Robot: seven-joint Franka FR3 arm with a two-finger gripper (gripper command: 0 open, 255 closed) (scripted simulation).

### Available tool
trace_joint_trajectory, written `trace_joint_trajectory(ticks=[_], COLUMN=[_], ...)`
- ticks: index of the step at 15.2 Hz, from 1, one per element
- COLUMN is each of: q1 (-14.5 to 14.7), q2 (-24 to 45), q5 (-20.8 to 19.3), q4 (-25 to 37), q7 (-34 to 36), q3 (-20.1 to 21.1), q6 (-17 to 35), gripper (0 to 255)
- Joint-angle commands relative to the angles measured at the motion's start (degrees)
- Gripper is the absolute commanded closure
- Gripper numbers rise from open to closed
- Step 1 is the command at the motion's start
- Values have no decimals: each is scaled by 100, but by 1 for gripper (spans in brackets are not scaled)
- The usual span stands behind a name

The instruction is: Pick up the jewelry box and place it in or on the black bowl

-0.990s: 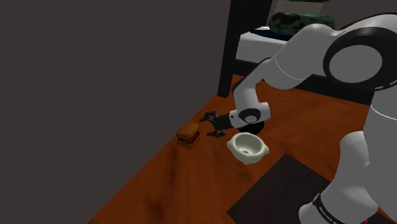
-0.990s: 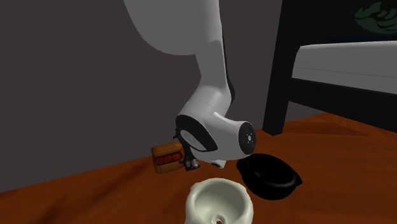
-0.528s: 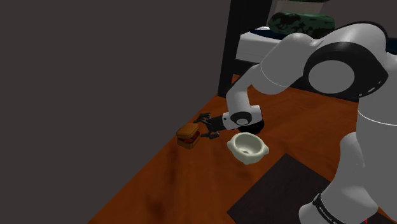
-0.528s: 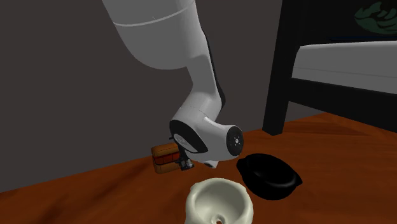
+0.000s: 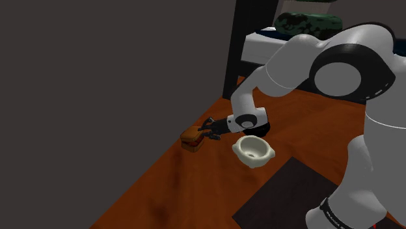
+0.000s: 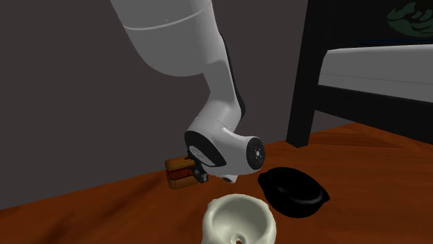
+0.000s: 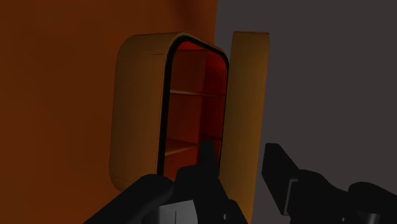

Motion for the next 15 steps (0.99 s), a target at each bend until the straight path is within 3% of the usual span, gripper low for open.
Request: trace_joint_trajectory(ticks=[1, 8, 15], q1=[0, 0, 130], q2=[0, 1, -582], q5=[0, 1, -407], q4=[0, 1, -100], q7=[0, 0, 277], q3=[0, 0, -113], q6=[0, 0, 407], gripper=[255, 255, 255])
